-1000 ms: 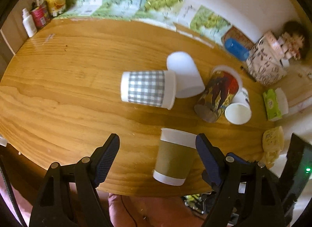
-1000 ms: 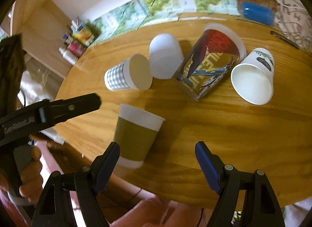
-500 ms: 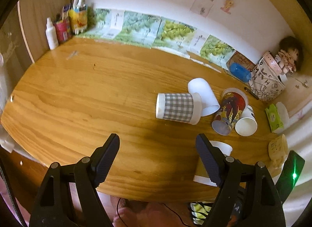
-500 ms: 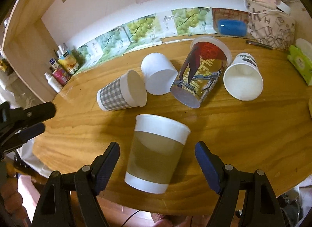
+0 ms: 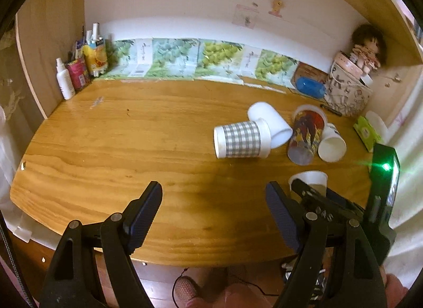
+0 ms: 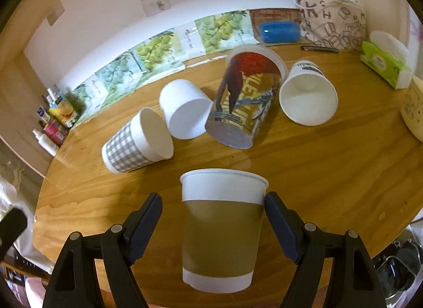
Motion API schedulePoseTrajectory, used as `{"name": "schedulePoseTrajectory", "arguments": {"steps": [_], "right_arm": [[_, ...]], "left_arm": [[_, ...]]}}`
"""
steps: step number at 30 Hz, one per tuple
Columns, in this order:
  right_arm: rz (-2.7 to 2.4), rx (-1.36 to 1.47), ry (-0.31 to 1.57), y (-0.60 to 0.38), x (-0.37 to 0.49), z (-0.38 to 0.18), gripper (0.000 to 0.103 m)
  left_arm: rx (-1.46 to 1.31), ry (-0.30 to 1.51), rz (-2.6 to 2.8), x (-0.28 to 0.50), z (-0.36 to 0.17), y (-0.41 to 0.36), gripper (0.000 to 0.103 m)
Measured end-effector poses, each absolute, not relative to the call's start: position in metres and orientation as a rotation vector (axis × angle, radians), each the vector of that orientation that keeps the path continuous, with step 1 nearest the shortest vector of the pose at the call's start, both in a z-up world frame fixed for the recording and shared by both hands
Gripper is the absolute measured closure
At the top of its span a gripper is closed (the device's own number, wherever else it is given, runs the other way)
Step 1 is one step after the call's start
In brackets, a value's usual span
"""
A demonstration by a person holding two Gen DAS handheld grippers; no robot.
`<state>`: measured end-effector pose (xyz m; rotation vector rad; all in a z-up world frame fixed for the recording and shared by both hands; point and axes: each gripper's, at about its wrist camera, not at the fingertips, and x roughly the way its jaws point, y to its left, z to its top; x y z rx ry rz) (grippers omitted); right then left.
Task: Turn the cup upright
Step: 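Close the right gripper around the brown-sleeved cup's body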
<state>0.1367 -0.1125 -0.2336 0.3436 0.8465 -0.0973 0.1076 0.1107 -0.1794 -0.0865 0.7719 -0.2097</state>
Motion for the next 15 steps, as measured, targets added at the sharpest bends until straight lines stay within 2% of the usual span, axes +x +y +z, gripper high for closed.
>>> {"name": "schedulePoseTrajectory", "arguments": {"steps": [15], "right_arm": [[-0.171, 0.366, 0.912, -0.114, 0.148, -0.249, 0.023]], "left_arm": [[0.032, 0.833, -0.312, 0.103, -0.193, 0.104, 0.020]]}}
